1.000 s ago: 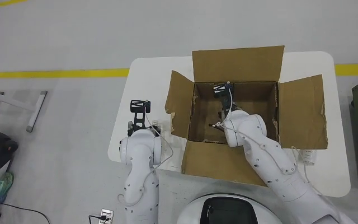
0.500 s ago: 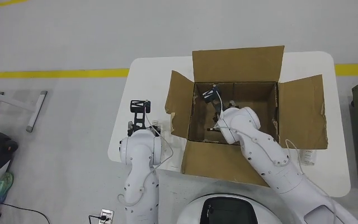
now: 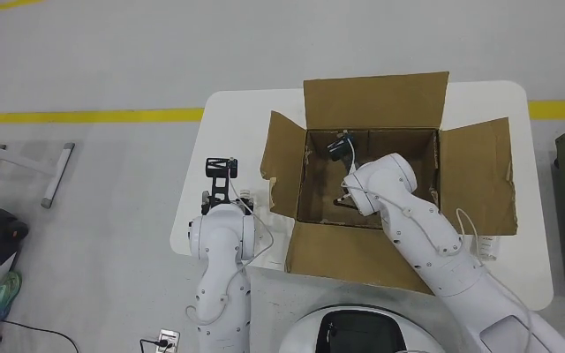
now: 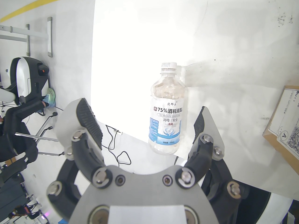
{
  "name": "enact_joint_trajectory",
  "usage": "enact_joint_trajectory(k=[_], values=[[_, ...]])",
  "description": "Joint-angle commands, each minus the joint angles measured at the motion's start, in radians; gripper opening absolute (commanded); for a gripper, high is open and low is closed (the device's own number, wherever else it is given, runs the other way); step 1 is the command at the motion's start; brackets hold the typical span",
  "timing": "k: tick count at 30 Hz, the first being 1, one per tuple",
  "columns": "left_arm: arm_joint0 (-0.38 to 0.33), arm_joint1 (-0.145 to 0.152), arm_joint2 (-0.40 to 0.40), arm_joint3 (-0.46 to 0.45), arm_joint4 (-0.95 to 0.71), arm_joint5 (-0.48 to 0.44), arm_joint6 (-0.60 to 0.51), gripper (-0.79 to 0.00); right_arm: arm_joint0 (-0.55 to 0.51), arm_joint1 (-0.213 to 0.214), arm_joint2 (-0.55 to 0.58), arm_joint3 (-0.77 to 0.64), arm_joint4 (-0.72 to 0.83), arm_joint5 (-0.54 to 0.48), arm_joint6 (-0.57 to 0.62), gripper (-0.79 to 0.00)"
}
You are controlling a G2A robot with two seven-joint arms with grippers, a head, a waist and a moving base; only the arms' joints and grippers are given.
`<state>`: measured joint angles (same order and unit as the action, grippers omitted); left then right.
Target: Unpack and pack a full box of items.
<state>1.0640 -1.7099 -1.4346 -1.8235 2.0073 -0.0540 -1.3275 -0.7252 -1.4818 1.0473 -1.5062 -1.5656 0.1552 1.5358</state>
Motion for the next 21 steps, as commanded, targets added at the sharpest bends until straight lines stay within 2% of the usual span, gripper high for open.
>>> enact_joint_trajectory(k=[1,5,7,11,16,17,18,21], values=[[0.0,0.0,0.0,0.0,0.0,0.0,0.0,0.0,0.0,0.0,0.0,0.0,0.0,0.0,0.0,0.0],[0.0,0.0,0.0,0.0,0.0,0.0,0.0,0.0,0.0,0.0,0.0,0.0,0.0,0.0,0.0,0.0],[0.0,0.0,0.0,0.0,0.0,0.0,0.0,0.0,-0.024,0.001,0.004,-0.002,0.004,-0.011,-0.041,0.0],[0.0,0.0,0.0,0.0,0.0,0.0,0.0,0.0,-0.059,-0.002,0.032,-0.006,0.009,0.072,-0.101,0.0],[0.0,0.0,0.0,0.0,0.0,0.0,0.0,0.0,-0.056,-0.016,0.013,0.038,-0.004,0.16,-0.14,0.0],[0.0,0.0,0.0,0.0,0.0,0.0,0.0,0.0,-0.053,-0.02,0.006,0.057,0.003,0.165,-0.135,-0.102],[0.0,0.0,0.0,0.0,0.0,0.0,0.0,0.0,-0.043,-0.023,0.001,0.071,0.008,0.166,-0.135,-0.397],[0.0,0.0,0.0,0.0,0.0,0.0,0.0,0.0,-0.017,-0.033,-0.014,0.119,0.012,0.17,-0.131,-0.459]])
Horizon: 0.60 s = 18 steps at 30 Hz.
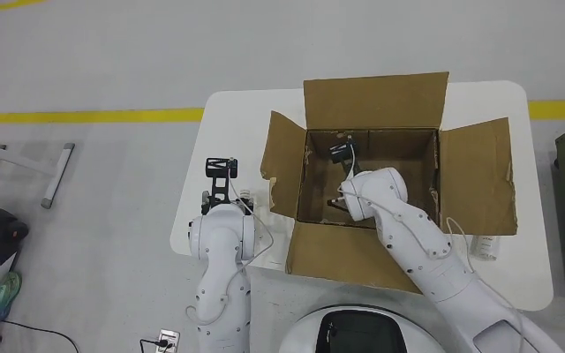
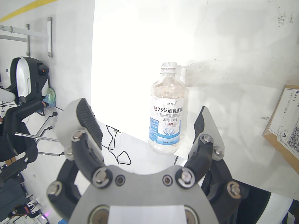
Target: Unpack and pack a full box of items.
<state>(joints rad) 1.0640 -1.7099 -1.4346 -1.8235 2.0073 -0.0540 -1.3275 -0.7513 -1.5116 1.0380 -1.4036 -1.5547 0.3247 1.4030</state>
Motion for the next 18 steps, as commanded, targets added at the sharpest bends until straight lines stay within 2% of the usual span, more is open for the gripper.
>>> enact_joint_trajectory(k=[1,9,18], values=[[0.0,0.0,0.0,0.0,0.0,0.0,0.0,0.0,0.018,-0.006,-0.008,0.035,0.0,0.003,0.009,-0.474],[0.0,0.0,0.0,0.0,0.0,0.0,0.0,0.0,0.072,-0.026,-0.015,0.132,0.027,0.004,0.027,-0.517],[0.0,0.0,0.0,0.0,0.0,0.0,0.0,0.0,0.088,-0.039,-0.012,0.175,0.032,-0.005,0.03,-0.499]])
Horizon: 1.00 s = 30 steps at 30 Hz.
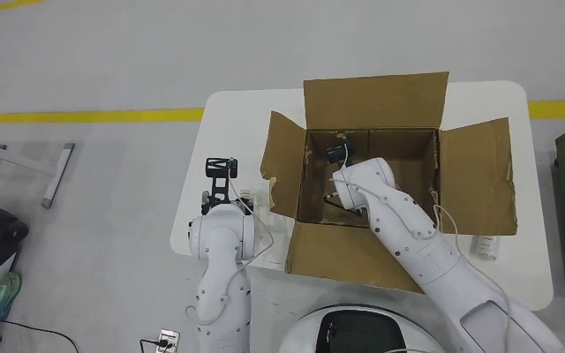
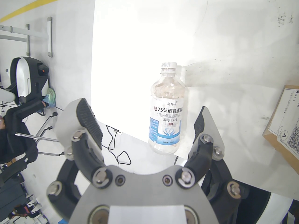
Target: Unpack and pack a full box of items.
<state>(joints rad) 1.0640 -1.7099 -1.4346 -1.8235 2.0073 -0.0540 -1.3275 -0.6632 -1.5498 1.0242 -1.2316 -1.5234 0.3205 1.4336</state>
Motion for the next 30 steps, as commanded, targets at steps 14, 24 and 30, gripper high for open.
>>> enact_joint_trajectory(k=[14,24,30], values=[[0.0,0.0,0.0,0.0,0.0,0.0,0.0,0.0,0.001,-0.013,0.019,0.023,-0.009,-0.015,-0.017,-0.785],[0.0,0.0,0.0,0.0,0.0,0.0,0.0,0.0,-0.104,0.009,0.138,-0.26,0.033,-0.1,-0.081,-0.785],[0.0,0.0,0.0,0.0,0.0,0.0,0.0,0.0,-0.269,0.043,0.367,-0.653,0.128,-0.175,-0.074,-0.785]])
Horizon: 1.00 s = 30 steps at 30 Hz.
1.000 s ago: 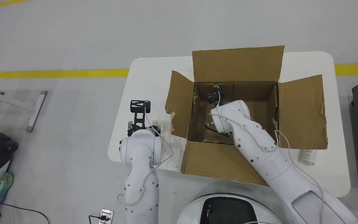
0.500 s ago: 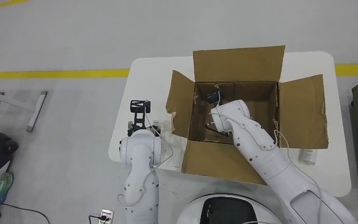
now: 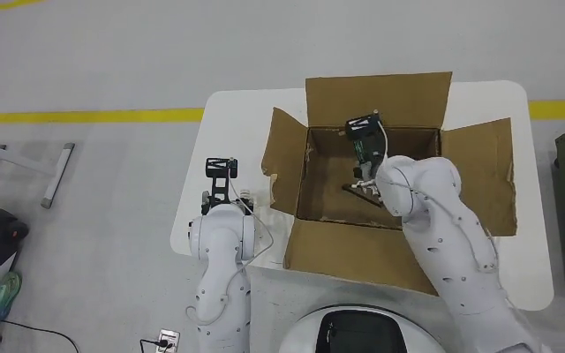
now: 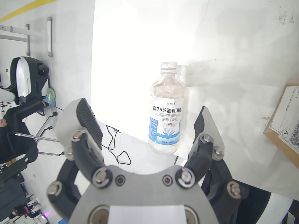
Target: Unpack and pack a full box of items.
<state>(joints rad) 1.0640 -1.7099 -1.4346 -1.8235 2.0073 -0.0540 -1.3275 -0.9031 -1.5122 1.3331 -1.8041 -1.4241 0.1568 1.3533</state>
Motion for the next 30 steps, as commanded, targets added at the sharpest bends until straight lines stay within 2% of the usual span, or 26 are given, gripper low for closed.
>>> enact_joint_trajectory(k=[1,4,8,12,18,24,30], values=[[0.0,0.0,0.0,0.0,0.0,0.0,0.0,0.0,-0.049,0.01,0.109,-0.139,0.064,-0.02,0.006,-0.785],[0.0,0.0,0.0,0.0,0.0,0.0,0.0,0.0,-0.105,0.022,0.267,-0.27,0.194,-0.051,0.01,-0.785],[0.0,0.0,0.0,0.0,0.0,0.0,0.0,0.0,-0.167,0.035,0.454,-0.375,0.36,-0.083,-0.003,-0.785],[0.0,0.0,0.0,0.0,0.0,0.0,0.0,0.0,-0.227,0.046,0.617,-0.435,0.49,-0.096,-0.028,-0.785],[0.0,0.0,0.0,0.0,0.0,0.0,0.0,0.0,-0.324,0.061,0.825,-0.508,0.598,-0.08,-0.067,-0.785],[0.0,0.0,0.0,0.0,0.0,0.0,0.0,0.0,-0.432,0.074,0.963,-0.541,0.625,-0.059,-0.063,-0.785],[0.0,0.0,0.0,0.0,0.0,0.0,0.0,0.0,-0.499,0.092,0.972,-0.483,0.565,-0.076,-0.043,-0.785]])
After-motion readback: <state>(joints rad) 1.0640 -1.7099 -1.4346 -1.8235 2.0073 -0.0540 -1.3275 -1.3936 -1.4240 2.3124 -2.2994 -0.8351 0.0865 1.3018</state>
